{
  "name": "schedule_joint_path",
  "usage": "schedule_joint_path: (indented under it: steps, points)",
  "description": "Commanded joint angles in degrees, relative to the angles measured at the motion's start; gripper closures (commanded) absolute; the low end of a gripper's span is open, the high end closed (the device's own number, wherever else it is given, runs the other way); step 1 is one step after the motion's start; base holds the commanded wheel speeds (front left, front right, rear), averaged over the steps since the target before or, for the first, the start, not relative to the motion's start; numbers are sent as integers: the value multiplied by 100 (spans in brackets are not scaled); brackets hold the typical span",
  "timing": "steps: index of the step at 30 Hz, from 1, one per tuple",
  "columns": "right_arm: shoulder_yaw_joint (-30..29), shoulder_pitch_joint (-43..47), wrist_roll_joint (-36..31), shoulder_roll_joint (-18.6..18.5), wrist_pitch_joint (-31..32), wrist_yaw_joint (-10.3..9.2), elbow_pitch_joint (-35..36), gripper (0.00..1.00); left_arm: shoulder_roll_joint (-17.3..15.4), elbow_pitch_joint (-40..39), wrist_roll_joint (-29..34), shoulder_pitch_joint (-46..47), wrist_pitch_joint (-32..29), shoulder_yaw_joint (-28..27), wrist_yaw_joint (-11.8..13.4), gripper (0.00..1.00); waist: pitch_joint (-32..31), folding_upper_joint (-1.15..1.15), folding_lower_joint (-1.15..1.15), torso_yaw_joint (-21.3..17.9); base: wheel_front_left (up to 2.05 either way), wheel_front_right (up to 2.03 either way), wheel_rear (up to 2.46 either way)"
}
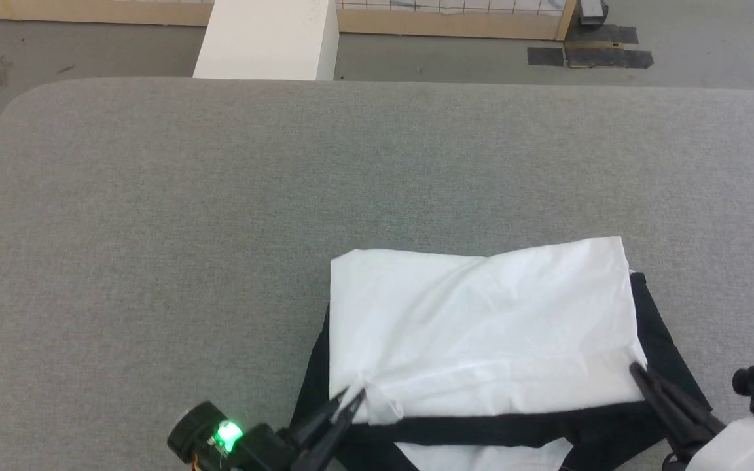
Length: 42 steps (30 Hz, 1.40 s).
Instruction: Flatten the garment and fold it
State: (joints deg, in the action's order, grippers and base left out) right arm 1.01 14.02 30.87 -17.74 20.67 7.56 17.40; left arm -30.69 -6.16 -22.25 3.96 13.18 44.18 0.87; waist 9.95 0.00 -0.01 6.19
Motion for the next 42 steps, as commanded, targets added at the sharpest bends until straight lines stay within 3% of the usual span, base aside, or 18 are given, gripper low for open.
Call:
schedule_joint_path:
  steps: [1,3,4,5,6,7,8,16,22,26,31,37,42]
  points:
    - [49,73,-1,-51,-97,-8,-49,100,12,60,42,-140,56,35,-51,100,-20,0,1,-9,0,0,0]
    - [122,129,3,-156,-176,-8,-129,100,-15,197,115,-216,85,159,-144,100,-47,0,1,-22,0,0,0]
    - [133,155,6,-200,-216,-8,-171,100,-12,275,133,-261,98,220,-191,95,-61,0,1,-28,0,0,0]
    - [135,172,-15,-245,-244,-8,-203,100,-9,340,147,-295,107,265,-226,79,-73,0,1,-31,0,0,0]
    - [141,191,-39,-294,-268,-8,-243,100,-17,428,179,-325,114,329,-272,35,-89,0,1,-35,0,0,0]
    - [147,206,-44,-322,-289,-8,-273,100,-15,497,198,-344,120,367,-297,5,-106,0,1,-38,0,0,0]
    - [144,220,-43,-336,-322,-8,-304,0,3,573,193,-370,127,391,-313,0,-133,0,1,-42,0,0,0]
    - [81,433,195,-359,-283,-8,-236,0,26,701,75,-459,158,235,-201,0,-317,0,1,-55,0,0,0]
    - [-431,714,714,-310,50,-8,248,0,-74,-97,-425,-751,178,-654,97,0,-355,0,1,-83,0,0,0]
    - [-905,771,972,-176,203,-8,695,0,203,-1098,-673,-1043,180,-1832,381,0,-352,0,1,-86,0,0,0]
    - [-1551,403,472,198,169,-8,838,0,693,-1790,-199,-1268,181,-2872,779,0,-337,0,1,-122,0,0,0]
    - [-1545,-195,-216,527,379,-8,538,0,1308,-1934,348,-1468,181,-3319,984,0,-301,0,1,-137,0,0,0]
    - [-1302,-623,-597,598,763,-8,11,0,1666,-1832,605,-1530,181,-3346,883,0,-130,0,1,-71,0,0,0]
